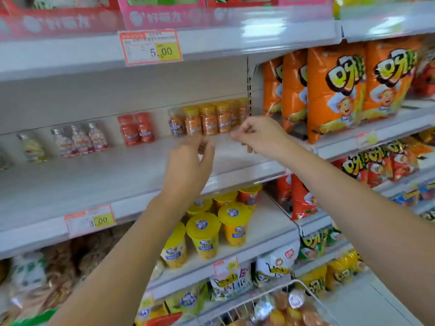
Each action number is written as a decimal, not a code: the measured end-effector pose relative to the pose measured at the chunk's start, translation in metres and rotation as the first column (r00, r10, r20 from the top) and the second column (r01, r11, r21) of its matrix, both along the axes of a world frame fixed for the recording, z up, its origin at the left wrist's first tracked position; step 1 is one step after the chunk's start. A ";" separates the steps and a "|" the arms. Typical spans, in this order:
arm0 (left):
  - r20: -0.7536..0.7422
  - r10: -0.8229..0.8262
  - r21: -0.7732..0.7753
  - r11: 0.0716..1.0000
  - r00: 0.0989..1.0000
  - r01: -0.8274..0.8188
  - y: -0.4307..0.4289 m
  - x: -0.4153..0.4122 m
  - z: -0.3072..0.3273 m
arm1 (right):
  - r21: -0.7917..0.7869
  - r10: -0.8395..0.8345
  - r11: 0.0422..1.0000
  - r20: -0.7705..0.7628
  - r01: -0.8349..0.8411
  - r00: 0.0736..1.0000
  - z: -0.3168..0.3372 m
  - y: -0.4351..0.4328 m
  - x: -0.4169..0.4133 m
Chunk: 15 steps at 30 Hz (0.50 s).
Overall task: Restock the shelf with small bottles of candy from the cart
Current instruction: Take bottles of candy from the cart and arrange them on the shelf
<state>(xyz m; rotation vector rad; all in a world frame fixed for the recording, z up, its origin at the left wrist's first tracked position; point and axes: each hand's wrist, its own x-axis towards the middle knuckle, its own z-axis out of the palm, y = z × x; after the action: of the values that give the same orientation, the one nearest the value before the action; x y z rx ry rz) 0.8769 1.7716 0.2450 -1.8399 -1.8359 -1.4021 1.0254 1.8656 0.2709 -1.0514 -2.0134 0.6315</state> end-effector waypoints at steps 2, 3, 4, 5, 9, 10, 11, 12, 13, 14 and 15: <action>-0.002 -0.076 0.010 0.997 0.997 0.076 -0.039 0.017 -0.020 | 0.058 -0.005 0.998 0.001 0.005 1.000 -0.014 -0.036 0.018; -0.004 -0.098 -0.029 0.995 0.995 0.098 -0.054 0.023 -0.035 | 0.083 -0.017 0.996 0.029 0.015 0.999 -0.024 -0.051 0.026; -0.009 -0.115 -0.074 0.991 0.993 0.114 -0.067 0.029 -0.050 | 0.103 -0.026 0.994 0.066 0.019 0.997 -0.034 -0.067 0.034; -0.004 -0.134 -0.122 0.984 0.991 0.133 -0.080 0.035 -0.067 | 0.108 -0.024 0.994 0.111 0.012 0.994 -0.046 -0.080 0.042; 0.122 -0.160 -0.417 0.887 0.980 0.197 -0.115 0.053 -0.142 | -0.122 0.019 0.992 0.249 0.012 0.968 -0.117 -0.116 0.077; 0.146 -0.144 -0.511 0.836 0.979 0.199 -0.120 0.056 -0.164 | -0.187 0.024 0.982 0.282 0.030 0.959 -0.138 -0.123 0.085; 0.154 -0.124 -0.609 0.769 0.980 0.193 -0.125 0.058 -0.187 | -0.255 0.034 0.966 0.320 0.051 0.947 -0.159 -0.128 0.092; 0.157 -0.099 -0.697 0.694 0.983 0.181 -0.131 0.059 -0.210 | -0.324 0.047 0.943 0.365 0.079 0.930 -0.182 -0.133 0.100; 0.160 -0.080 -0.762 0.624 0.984 0.175 -0.137 0.060 -0.231 | -0.385 0.067 0.917 0.405 0.103 0.912 -0.201 -0.140 0.106; 0.163 -0.079 -0.813 0.555 0.983 0.179 -0.143 0.061 -0.251 | -0.433 0.082 0.891 0.445 0.134 0.892 -0.220 -0.147 0.111; 0.158 -0.093 -0.858 0.480 0.983 0.183 -0.150 0.062 -0.269 | -0.481 0.092 0.861 0.468 0.166 0.879 -0.239 -0.154 0.115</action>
<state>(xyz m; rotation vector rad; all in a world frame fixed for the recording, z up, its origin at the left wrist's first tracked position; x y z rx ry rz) 0.9387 1.6213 -0.0240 -2.3874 -2.8409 -0.5097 1.1408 1.7113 0.0319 -1.7000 -2.2906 0.9989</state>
